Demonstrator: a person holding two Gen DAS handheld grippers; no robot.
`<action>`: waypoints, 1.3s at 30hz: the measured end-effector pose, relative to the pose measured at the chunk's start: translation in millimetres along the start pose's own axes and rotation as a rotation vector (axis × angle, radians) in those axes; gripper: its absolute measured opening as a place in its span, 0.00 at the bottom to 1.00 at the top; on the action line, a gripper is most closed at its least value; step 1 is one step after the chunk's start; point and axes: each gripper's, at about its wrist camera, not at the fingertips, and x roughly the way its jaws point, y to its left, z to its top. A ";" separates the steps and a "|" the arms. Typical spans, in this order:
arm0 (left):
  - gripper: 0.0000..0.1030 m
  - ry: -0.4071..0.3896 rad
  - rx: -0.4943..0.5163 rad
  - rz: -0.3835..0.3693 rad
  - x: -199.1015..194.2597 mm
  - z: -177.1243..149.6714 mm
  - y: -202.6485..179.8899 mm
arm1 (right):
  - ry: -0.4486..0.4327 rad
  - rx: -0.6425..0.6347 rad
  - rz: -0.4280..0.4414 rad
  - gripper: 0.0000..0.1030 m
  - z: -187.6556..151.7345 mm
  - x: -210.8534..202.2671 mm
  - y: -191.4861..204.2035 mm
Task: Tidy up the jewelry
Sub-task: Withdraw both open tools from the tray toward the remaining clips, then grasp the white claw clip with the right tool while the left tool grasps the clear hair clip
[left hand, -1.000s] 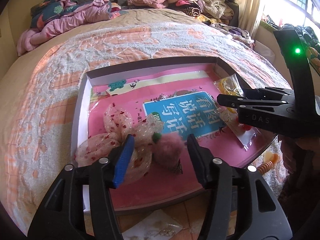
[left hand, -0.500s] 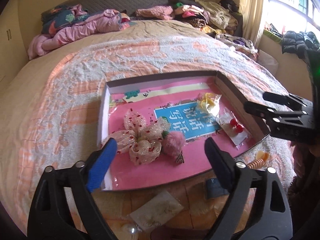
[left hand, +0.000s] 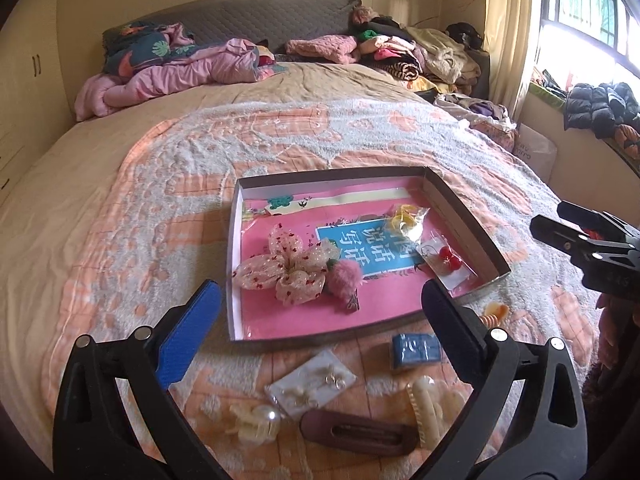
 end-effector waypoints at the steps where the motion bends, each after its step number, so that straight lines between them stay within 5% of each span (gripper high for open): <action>1: 0.89 -0.003 -0.005 0.000 -2.6 -1.7 0.9 | -0.001 0.002 0.002 0.90 -0.9 -3.6 0.6; 20: 0.89 0.017 -0.030 0.006 -29.1 -44.9 14.1 | 0.046 -0.027 0.063 0.90 -46.8 -32.0 37.0; 39: 0.89 0.092 -0.050 0.046 -33.6 -94.6 44.9 | 0.142 -0.098 0.139 0.90 -88.0 -18.2 88.0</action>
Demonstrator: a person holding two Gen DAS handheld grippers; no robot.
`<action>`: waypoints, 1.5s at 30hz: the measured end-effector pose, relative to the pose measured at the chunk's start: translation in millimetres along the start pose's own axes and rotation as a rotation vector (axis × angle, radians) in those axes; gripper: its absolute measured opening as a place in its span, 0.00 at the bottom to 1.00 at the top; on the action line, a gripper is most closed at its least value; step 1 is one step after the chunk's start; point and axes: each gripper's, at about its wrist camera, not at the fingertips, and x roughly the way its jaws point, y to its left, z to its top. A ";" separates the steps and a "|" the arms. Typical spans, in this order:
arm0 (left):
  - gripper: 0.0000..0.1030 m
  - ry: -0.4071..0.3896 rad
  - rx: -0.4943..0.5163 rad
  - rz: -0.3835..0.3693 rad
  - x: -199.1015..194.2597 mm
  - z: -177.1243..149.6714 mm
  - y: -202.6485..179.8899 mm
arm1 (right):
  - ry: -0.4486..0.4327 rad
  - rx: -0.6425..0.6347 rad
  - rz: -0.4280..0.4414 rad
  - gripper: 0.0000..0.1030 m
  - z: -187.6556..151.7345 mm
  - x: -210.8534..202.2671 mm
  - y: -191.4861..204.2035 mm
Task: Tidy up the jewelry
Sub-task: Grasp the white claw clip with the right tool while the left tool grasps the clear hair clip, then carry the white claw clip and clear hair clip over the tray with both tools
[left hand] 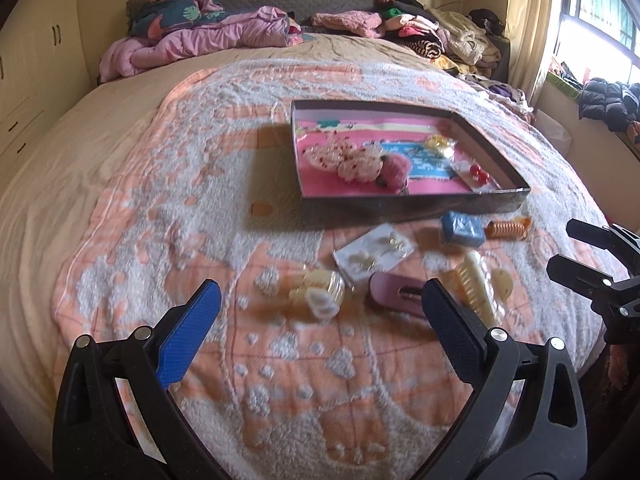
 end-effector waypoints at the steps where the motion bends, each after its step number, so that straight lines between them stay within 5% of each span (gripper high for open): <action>1: 0.89 0.004 0.001 0.000 0.8 -2.3 1.0 | 0.008 -0.004 0.001 0.90 -1.8 3.3 2.3; 13: 0.89 0.053 -0.017 0.015 27.3 -18.3 19.3 | 0.098 0.009 0.015 0.89 -19.4 43.3 11.7; 22: 0.84 0.061 -0.066 -0.038 49.0 -12.7 22.0 | 0.160 0.070 0.040 0.75 -26.2 71.2 7.9; 33: 0.61 0.073 -0.106 -0.074 71.1 -4.9 22.1 | 0.162 0.084 0.089 0.37 -26.4 66.5 -3.2; 39: 0.32 0.074 -0.089 -0.101 71.1 -2.2 17.8 | 0.151 0.078 0.085 0.35 -29.8 57.0 -9.7; 45: 0.28 0.065 -0.069 -0.105 67.5 -2.7 13.3 | 0.133 0.107 0.055 0.35 -30.2 44.2 -23.8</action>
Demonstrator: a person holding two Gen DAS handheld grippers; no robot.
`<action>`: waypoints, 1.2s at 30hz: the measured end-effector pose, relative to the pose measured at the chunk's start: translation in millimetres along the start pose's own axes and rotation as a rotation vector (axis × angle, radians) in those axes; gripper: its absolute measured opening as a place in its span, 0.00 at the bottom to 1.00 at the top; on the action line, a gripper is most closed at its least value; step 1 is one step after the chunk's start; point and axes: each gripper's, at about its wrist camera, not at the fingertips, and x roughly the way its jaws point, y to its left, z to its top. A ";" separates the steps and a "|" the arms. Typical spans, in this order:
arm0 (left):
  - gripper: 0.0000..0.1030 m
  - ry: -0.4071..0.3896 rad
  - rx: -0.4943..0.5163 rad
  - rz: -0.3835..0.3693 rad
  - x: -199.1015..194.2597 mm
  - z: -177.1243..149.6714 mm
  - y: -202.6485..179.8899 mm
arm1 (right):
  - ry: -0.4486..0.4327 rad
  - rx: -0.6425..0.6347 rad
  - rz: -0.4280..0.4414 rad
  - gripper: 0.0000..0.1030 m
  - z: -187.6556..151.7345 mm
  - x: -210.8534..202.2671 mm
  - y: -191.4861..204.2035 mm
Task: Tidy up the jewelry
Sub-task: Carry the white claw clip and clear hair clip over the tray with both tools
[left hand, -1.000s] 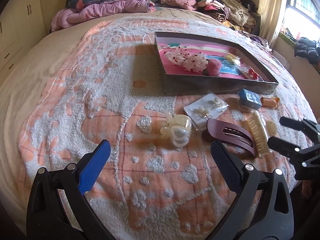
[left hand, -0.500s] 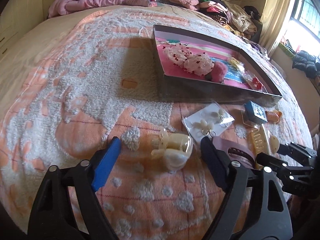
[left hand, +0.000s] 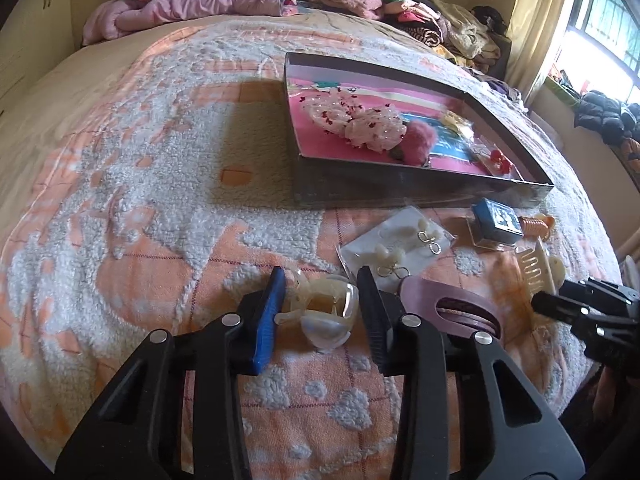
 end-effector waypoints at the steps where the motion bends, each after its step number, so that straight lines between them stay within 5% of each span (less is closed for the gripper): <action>1: 0.28 -0.003 0.001 0.000 -1.7 -0.5 -0.1 | -0.003 0.003 -0.008 0.35 -0.2 -3.5 -3.2; 18: 0.28 -0.104 0.089 -0.038 -42.9 28.5 -42.6 | -0.098 0.060 -0.075 0.35 16.2 -51.3 -46.5; 36: 0.28 -0.123 0.163 -0.086 -20.5 73.2 -90.6 | -0.165 0.055 -0.094 0.35 53.9 -64.7 -64.9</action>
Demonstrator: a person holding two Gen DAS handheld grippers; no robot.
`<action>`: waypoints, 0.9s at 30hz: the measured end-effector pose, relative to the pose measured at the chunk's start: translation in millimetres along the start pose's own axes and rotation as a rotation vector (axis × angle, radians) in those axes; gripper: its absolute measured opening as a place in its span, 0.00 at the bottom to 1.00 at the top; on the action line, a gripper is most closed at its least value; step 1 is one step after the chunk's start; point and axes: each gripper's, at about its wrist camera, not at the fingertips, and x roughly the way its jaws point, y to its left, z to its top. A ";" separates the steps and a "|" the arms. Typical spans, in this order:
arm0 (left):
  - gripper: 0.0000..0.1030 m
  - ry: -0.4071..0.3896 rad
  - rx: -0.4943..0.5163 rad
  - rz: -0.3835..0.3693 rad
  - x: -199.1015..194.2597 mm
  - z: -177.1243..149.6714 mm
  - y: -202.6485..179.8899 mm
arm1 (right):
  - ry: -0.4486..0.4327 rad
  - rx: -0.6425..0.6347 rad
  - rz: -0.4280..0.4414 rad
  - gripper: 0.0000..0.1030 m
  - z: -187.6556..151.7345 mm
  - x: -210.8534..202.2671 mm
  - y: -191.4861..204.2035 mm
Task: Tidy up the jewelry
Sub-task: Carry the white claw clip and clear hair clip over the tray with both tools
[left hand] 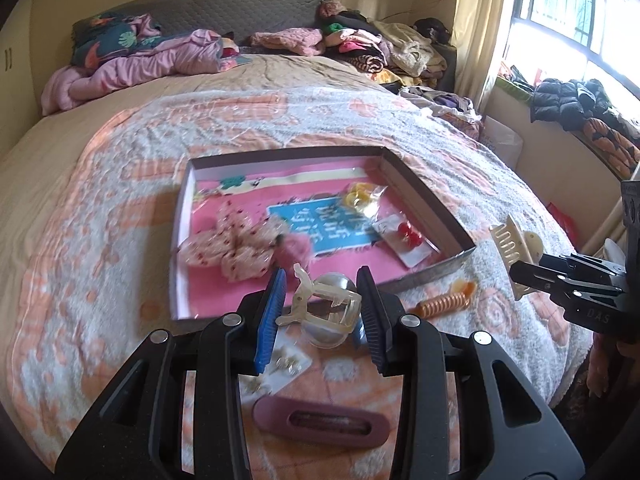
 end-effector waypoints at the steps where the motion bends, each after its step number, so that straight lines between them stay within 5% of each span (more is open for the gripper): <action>1: 0.28 0.000 0.005 -0.002 3.3 2.8 -1.8 | -0.002 -0.001 -0.001 0.35 2.2 0.6 -0.7; 27: 0.28 0.084 0.102 -0.038 84.9 33.7 -32.7 | 0.010 -0.046 -0.008 0.35 76.4 57.6 -14.0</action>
